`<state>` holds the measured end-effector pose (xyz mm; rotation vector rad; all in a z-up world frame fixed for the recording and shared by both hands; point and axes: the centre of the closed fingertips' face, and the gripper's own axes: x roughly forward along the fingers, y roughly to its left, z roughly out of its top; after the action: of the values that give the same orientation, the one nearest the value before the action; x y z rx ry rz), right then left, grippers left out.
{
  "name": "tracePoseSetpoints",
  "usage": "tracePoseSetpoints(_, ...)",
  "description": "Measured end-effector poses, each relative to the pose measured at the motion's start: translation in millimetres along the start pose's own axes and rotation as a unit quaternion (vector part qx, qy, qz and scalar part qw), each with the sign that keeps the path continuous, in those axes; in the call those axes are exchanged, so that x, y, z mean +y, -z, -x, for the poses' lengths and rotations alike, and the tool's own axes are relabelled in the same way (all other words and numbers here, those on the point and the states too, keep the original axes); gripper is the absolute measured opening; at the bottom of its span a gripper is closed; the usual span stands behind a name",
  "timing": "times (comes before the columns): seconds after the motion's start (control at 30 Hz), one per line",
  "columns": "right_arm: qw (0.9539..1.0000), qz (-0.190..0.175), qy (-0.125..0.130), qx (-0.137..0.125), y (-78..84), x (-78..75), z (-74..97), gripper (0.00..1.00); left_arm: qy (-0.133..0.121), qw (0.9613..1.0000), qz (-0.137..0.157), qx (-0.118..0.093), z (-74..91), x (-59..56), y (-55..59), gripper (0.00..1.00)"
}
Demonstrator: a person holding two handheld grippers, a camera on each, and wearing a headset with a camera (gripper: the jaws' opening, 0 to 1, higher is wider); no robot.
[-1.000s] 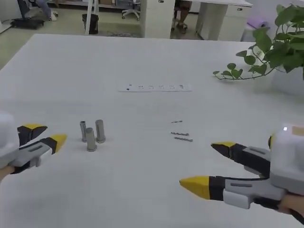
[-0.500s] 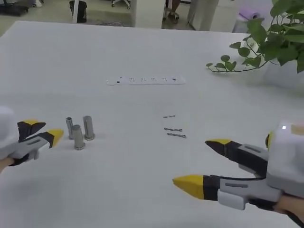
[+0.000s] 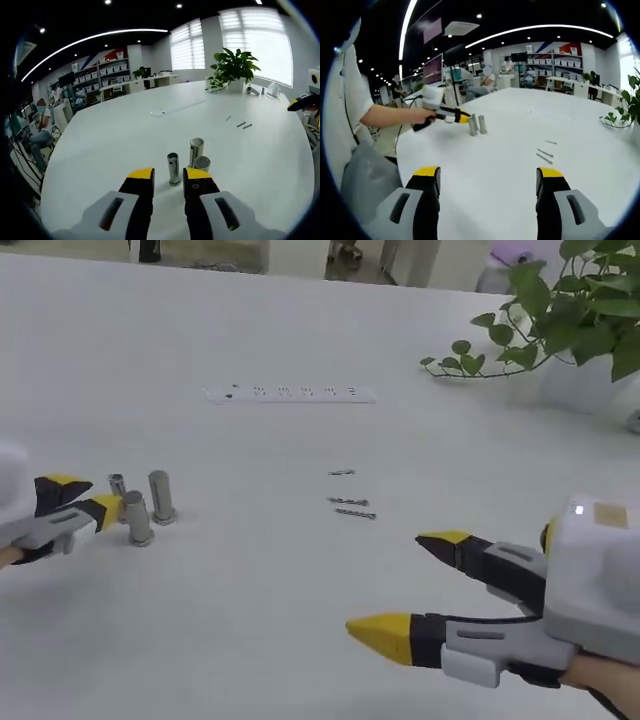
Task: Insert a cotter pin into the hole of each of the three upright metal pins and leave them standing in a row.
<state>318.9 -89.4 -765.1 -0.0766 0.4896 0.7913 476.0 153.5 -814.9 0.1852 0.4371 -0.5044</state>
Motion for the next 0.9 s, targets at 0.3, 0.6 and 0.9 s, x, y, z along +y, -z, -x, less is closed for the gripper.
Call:
tracePoseSetpoints(0.3,1.0,-0.004,0.002,0.004,4.1,-3.2,0.5,0.8,0.008,1.0,0.004,-0.001,-9.5,-0.1,-1.1,0.16)
tracePoseSetpoints(0.6,1.0,-0.003,0.0,0.006,4.8,-2.4,-1.4,0.8,0.024,0.9997,-0.007,-0.003,-12.8,-4.1,-1.2,0.1)
tracePoseSetpoints(0.9,1.0,-0.004,0.0,0.007,4.7,-2.0,-2.5,0.8,0.026,0.9996,-0.006,-0.004,-14.6,-1.8,-0.4,0.08)
